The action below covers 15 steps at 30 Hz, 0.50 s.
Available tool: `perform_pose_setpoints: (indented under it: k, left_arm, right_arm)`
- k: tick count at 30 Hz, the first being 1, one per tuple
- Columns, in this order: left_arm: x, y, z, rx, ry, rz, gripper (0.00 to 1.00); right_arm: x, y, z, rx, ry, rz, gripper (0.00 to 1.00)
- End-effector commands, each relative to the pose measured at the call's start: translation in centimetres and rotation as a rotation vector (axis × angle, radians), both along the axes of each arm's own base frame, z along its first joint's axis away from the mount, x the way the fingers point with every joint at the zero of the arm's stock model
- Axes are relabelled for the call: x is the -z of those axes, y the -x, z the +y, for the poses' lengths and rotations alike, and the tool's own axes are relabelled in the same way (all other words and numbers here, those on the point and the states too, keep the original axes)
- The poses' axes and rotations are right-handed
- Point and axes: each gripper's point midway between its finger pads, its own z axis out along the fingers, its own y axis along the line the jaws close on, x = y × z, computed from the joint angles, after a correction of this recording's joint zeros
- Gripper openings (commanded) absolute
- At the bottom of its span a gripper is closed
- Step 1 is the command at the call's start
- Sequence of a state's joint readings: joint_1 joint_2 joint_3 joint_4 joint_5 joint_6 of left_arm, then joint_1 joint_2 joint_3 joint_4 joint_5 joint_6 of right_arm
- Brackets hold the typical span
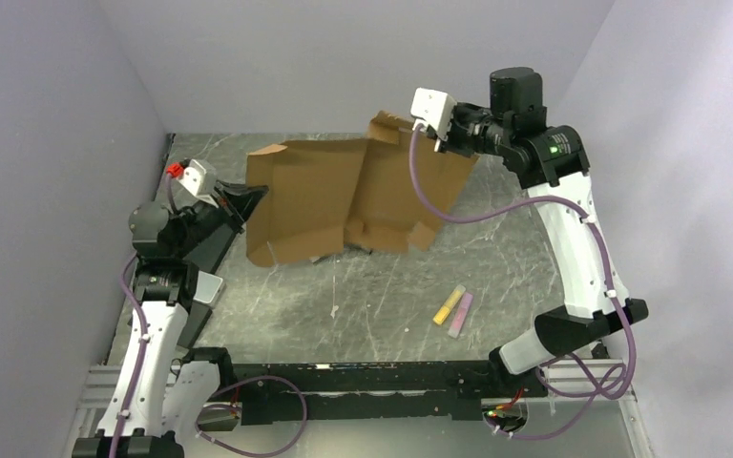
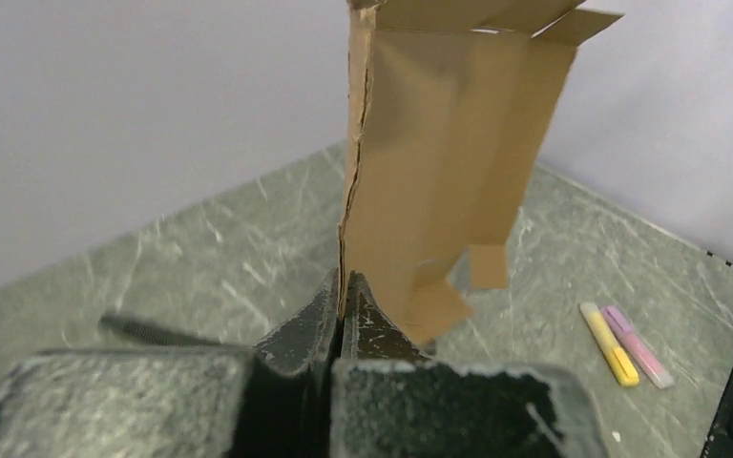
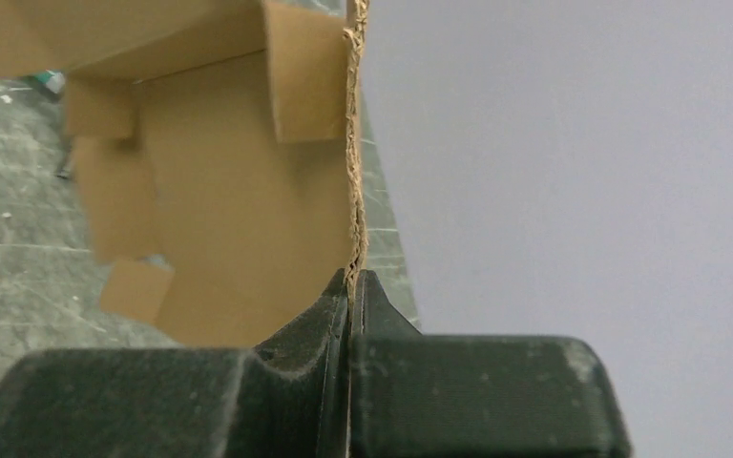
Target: Fold the paper box
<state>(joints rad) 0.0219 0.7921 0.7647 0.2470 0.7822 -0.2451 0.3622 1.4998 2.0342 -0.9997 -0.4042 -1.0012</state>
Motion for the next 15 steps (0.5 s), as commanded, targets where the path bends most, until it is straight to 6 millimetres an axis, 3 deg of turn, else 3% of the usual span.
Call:
perform_pose_setpoints:
  k: [1, 4, 10, 12, 15]
  left_arm:
    - [4.2, -0.4, 0.7, -0.067, -0.032, 0.152, 0.0]
    - [3.4, 0.5, -0.7, -0.016, 0.002, 0.154, 0.0]
    - [0.1, 1.0, -1.4, 0.01, 0.076, 0.139, 0.0]
    - [-0.4, 1.0, -1.6, 0.015, 0.097, 0.168, 0.0]
    - [0.4, 1.0, -1.7, 0.003, 0.109, 0.219, 0.0]
  right_arm:
    - [-0.2, 0.1, 2.4, -0.04, -0.055, 0.002, 0.0]
    - [-1.3, 0.2, 3.0, -0.033, -0.073, -0.016, 0.0]
    - [-8.1, 1.1, 2.3, -0.002, -0.158, -0.157, 0.0]
    - [-8.2, 1.1, 2.1, 0.005, -0.158, -0.163, 0.0]
    - [-6.1, 0.4, 2.1, 0.022, -0.133, -0.124, 0.0]
